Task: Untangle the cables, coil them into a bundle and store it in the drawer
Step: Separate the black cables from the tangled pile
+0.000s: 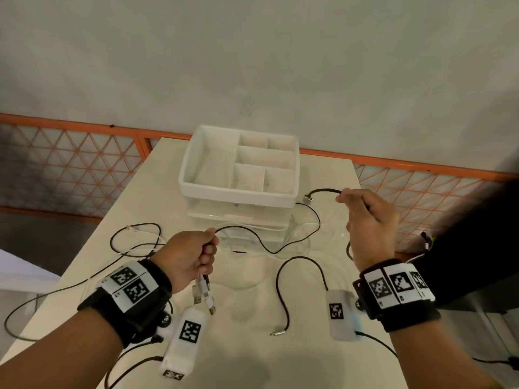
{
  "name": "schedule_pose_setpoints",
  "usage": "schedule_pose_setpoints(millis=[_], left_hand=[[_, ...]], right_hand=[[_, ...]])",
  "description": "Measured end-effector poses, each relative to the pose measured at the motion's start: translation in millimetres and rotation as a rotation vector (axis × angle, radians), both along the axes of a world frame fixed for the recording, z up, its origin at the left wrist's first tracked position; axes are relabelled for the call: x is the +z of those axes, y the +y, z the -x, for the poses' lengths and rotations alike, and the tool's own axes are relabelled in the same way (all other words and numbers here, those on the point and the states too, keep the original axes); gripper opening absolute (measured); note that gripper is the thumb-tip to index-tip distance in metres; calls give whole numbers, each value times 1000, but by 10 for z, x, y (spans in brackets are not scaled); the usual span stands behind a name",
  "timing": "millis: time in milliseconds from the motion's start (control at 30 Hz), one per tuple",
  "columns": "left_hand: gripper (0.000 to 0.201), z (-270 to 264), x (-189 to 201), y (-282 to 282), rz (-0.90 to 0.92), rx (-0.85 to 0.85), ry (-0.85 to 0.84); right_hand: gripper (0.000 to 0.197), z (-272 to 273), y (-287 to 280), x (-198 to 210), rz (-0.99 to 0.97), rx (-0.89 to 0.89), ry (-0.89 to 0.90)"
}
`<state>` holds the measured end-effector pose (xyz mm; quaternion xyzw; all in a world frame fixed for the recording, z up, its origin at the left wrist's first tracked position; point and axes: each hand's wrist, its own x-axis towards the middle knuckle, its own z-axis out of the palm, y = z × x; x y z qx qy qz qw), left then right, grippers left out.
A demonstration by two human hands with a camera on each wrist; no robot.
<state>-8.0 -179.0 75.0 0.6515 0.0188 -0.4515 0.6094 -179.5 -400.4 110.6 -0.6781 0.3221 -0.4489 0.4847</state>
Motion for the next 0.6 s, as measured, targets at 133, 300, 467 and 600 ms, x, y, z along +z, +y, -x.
schedule_pose_setpoints(millis=[133,300,467,600], left_hand=[[34,13,103,-19,138,-38,-34],[33,111,269,-71,318,-148,-124],[31,239,341,-114,282,-193,-192],[36,132,484,-1,229,-202,-337]], right_hand=[[27,-48,328,188,6,372,30],[26,-230,633,94,-62,551,136],[15,-360,722,-33,-14,554,166],[25,-297,323,-274,213,472,658]])
